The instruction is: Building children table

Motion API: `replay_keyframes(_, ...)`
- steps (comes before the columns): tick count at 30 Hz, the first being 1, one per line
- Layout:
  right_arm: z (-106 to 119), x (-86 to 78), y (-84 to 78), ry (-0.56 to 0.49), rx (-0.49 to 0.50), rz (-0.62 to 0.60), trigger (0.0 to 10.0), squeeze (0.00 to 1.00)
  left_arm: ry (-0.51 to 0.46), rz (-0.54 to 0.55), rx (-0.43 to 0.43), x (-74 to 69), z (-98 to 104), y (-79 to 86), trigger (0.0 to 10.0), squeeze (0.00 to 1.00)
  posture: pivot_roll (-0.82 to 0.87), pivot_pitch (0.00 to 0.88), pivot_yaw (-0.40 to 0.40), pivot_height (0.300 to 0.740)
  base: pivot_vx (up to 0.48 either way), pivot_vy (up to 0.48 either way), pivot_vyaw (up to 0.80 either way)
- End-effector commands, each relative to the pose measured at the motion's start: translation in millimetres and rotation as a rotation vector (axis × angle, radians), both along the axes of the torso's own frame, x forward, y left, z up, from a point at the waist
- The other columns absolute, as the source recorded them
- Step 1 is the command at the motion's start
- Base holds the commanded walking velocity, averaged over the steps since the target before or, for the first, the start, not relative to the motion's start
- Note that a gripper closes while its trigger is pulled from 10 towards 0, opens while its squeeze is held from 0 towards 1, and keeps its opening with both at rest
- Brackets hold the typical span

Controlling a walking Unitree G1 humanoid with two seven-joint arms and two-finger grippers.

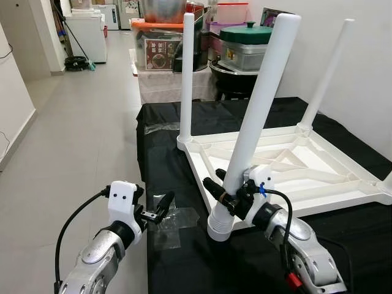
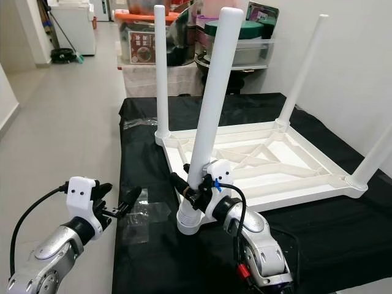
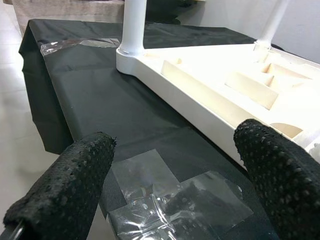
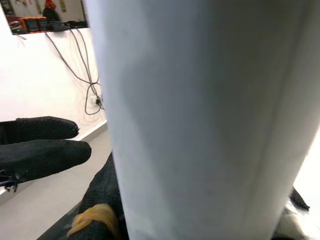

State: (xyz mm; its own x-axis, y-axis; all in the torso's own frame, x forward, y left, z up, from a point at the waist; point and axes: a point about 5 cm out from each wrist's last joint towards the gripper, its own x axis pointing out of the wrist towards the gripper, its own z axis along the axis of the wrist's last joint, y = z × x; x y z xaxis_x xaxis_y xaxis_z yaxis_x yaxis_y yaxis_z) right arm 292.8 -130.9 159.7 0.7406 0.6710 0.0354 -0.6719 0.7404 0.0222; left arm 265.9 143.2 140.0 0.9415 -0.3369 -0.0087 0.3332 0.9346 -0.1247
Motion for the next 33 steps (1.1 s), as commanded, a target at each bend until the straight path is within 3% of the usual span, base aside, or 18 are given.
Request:
replay_keyframes(1, -16.4, -3.4, 6.0, 0.084, 0.0, 0.066, 0.0, 0.0, 0.019, -0.003, 0.002, -0.2, -3.2, -0.4, 10.0, 0.0, 0.08, 0.0, -0.048, 0.74, 0.0, 0.0, 0.0)
replay_keyframes(10, -12.3, 3.3, 2.3, 0.059, -0.015, 0.173, 0.0, 0.0, 0.022, -0.006, -0.001, 0.4, -4.0, -1.8, 10.0, 0.0, 0.09, 0.0, -0.053, 0.74, 0.0, 0.0, 0.0)
replay_keyframes(17, -6.1, 5.9, 15.2, 0.038, -0.055, 0.375, 0.0, 0.0, 0.022, 0.004, -0.004, -0.6, -4.2, 0.3, 10.0, 0.0, 0.1, 0.0, -0.066, 0.74, 0.0, 0.0, 0.0)
replay_keyframes(33, -6.2, 14.9, 21.5, 0.002, -0.018, 0.377, 0.0, 0.0, 0.027, 0.023, -0.014, -3.7, -5.7, 2.2, 10.0, 0.0, 0.11, 0.0, -0.079, 0.74, 0.0, 0.0, 0.0)
